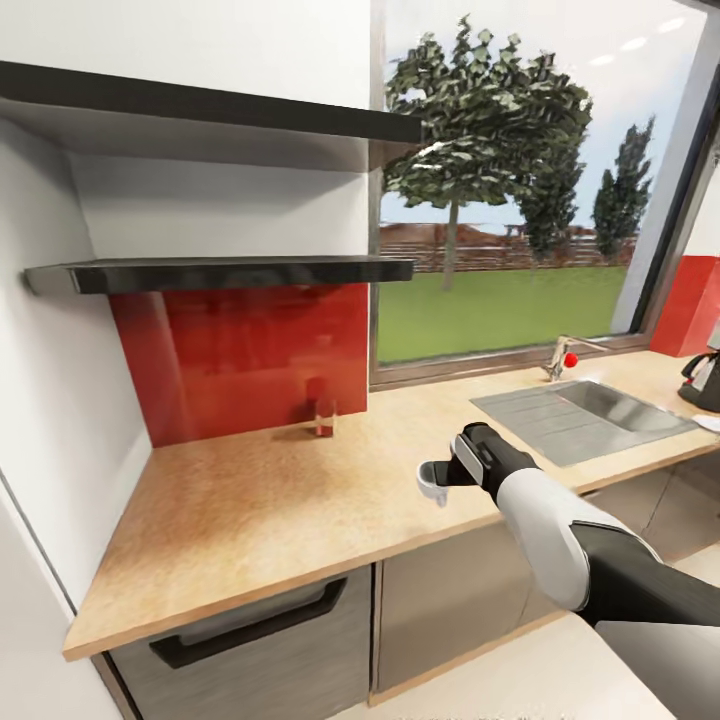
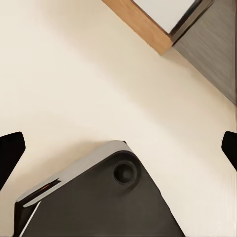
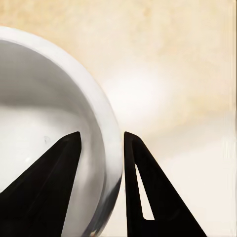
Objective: Set up a coffee station on the kitchen countertop: keep the coffee maker on the countertop, move the bottle of coffee from the kitchen shelf to the counter next to the coffee maker, place a paper coffee filter on top of the coffee maker, put the saucer next to the coffee maker with the coffee cup on the saucer, and place the electric kettle next to the coffee maker.
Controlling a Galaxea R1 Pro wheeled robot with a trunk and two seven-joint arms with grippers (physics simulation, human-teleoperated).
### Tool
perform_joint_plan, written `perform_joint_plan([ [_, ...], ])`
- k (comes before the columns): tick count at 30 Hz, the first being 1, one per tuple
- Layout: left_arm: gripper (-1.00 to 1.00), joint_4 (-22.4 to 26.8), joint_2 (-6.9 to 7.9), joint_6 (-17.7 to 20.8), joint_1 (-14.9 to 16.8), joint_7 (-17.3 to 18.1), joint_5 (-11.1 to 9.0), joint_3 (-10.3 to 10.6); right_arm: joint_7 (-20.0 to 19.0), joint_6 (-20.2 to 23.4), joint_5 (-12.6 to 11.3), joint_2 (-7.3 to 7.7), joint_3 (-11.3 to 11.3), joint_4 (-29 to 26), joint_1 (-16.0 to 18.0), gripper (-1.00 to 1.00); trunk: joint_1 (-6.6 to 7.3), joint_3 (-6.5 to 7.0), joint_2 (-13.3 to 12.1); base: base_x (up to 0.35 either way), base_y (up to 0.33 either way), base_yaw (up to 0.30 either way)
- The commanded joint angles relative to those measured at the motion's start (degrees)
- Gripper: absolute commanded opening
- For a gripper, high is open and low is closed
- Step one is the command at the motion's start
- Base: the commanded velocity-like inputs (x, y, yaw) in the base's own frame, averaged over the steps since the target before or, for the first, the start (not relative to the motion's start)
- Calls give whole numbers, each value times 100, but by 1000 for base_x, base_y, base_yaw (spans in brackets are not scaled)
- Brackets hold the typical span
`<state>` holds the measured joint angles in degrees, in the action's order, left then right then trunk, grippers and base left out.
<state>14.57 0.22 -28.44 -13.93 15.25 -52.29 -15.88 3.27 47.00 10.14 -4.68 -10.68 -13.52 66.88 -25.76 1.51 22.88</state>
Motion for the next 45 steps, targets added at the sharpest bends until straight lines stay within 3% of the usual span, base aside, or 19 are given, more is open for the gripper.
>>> perform_joint_plan([
  [1,100,4,-2,7,-4,48,-61,-2,15,16,40,-9,-48,-4,1,-100,-2,-1,3,-12,0,-146],
  [9,100,2,-2,14,-4,48,-62,-1,16,8,51,-22,-45,-1,1,-100,-2,-1,3,-252,0,-44],
  [35,100,2,-4,10,-4,48,-62,8,13,3,46,2,-57,-1,1,-100,-2,15,3,-7,0,-275],
  [45,100,2,-4,14,-4,48,-44,17,8,0,30,16,-58,-1,1,-100,-2,29,3,-156,0,-111],
])
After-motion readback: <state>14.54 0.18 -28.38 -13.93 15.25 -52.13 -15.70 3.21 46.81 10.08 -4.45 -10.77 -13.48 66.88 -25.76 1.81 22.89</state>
